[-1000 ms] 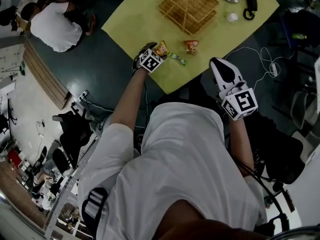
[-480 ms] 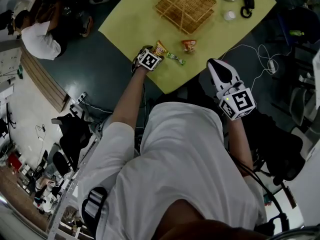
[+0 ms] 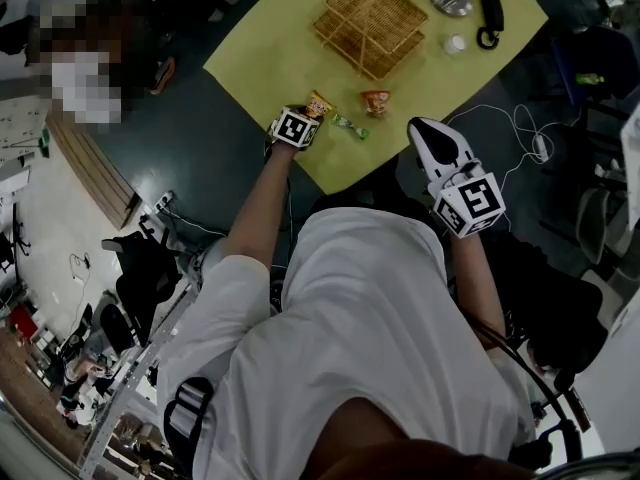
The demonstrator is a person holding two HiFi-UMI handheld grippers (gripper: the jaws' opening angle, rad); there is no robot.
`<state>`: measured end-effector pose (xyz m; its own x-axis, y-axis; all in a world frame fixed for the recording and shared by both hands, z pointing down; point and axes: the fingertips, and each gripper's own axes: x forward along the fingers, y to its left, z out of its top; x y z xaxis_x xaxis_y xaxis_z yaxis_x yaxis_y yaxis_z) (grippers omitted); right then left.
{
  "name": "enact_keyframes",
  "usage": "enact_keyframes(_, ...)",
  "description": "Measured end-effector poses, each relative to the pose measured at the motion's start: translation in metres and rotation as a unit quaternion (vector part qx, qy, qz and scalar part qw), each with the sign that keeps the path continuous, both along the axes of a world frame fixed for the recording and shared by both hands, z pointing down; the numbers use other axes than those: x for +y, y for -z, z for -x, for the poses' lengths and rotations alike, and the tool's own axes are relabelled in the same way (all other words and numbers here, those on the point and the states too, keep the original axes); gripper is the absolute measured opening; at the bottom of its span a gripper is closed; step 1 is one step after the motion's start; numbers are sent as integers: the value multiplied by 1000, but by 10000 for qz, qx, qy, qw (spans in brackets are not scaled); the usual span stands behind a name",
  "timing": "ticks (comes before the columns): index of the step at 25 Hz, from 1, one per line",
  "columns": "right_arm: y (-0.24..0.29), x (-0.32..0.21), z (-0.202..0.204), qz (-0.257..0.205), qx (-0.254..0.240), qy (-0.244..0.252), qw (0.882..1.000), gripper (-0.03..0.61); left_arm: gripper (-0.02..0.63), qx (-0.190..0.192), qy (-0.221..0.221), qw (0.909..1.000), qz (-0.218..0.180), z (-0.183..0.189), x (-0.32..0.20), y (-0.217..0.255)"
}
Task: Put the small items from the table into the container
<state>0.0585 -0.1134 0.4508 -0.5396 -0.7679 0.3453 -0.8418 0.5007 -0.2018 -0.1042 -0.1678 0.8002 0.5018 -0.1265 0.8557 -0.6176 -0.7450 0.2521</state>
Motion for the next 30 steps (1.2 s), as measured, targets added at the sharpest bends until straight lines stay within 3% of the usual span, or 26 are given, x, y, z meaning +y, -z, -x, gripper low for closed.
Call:
enact_keyframes(5,8,0,3,-148,-43,94,9998,15,213,386,135,9987,-317,-20,2,40)
enact_keyframes(17,24,3,0,-410,-141,265,9987,15,213,1217,-215,9867,-1056,-97,-7,151)
enact_keyframes(30,35,1,-28,-610,-238,266,9975,15,213,1558,-298,9733,-1658,-170,-51,229)
